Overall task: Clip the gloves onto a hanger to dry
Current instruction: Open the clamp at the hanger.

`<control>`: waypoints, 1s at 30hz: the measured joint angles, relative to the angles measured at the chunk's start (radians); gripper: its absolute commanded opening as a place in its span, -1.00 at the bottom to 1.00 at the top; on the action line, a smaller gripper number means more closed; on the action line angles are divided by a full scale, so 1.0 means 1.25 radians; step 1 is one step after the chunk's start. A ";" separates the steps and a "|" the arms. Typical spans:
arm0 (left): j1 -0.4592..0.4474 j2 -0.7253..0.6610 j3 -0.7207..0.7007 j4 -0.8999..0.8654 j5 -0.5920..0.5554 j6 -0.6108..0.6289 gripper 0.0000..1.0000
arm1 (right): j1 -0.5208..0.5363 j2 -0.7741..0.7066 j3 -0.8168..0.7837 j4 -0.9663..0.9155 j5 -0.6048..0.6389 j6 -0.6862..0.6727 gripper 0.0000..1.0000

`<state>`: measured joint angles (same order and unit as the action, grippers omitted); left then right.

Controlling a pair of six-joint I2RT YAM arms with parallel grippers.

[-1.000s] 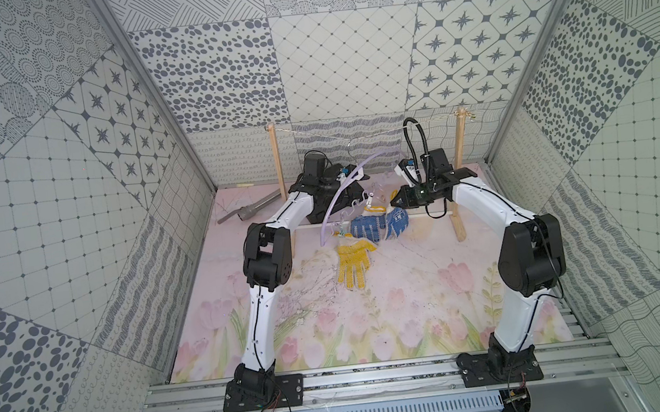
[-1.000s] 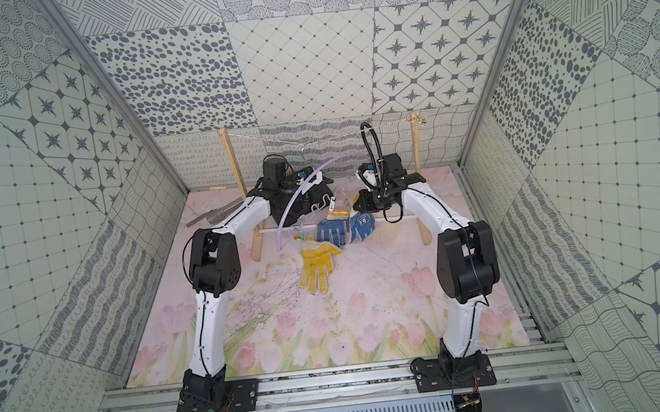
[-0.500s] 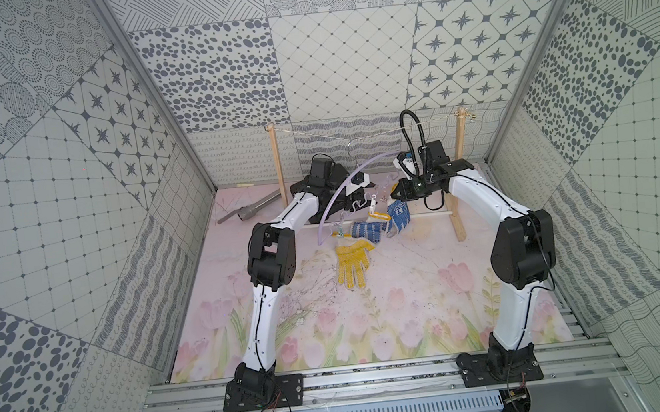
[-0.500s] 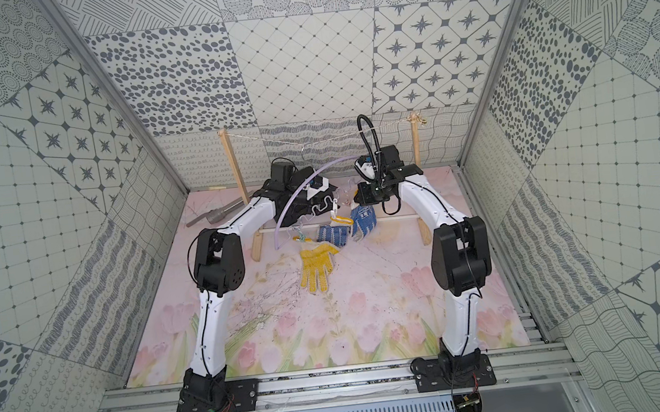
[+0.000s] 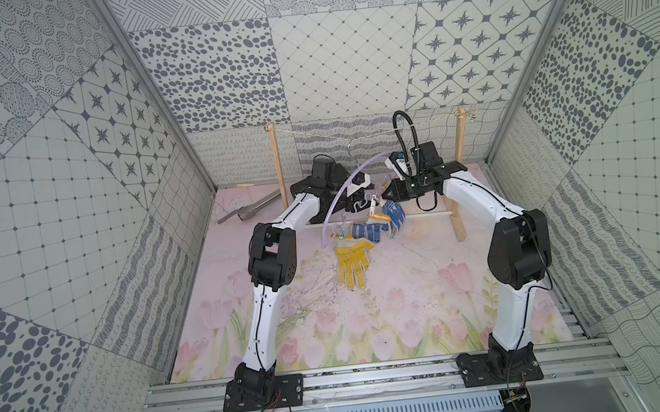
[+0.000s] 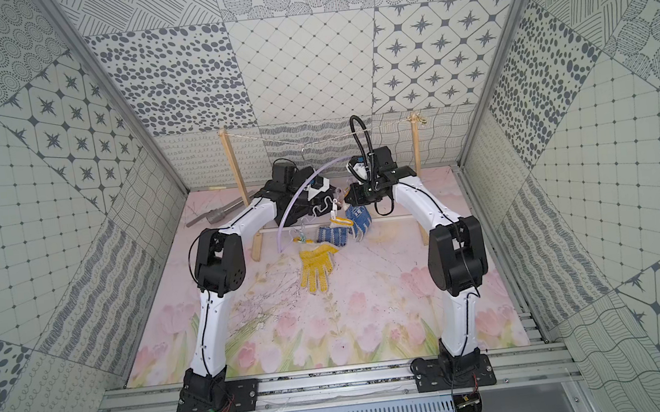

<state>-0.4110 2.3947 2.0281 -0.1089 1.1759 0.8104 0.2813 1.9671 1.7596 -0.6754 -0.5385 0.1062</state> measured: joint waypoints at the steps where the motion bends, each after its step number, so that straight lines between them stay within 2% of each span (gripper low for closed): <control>1: -0.001 -0.001 -0.001 0.002 0.002 -0.002 0.22 | 0.001 0.000 0.000 0.003 0.000 0.004 -1.00; 20: -0.015 -0.022 -0.024 0.028 0.034 -0.065 0.09 | 0.006 0.000 0.000 0.011 0.004 0.020 -1.00; 26: -0.015 -0.049 -0.048 0.041 0.035 -0.080 -0.08 | 0.006 0.001 0.000 0.011 0.005 0.020 -1.00; 30: -0.017 -0.061 -0.060 0.042 0.035 -0.081 -0.08 | 0.006 0.004 0.000 0.010 0.004 0.020 -1.00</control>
<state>-0.4320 2.3188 1.9526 -0.0559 1.2194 0.7090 0.2886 1.9720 1.7596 -0.6624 -0.5331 0.1314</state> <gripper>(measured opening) 0.459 0.060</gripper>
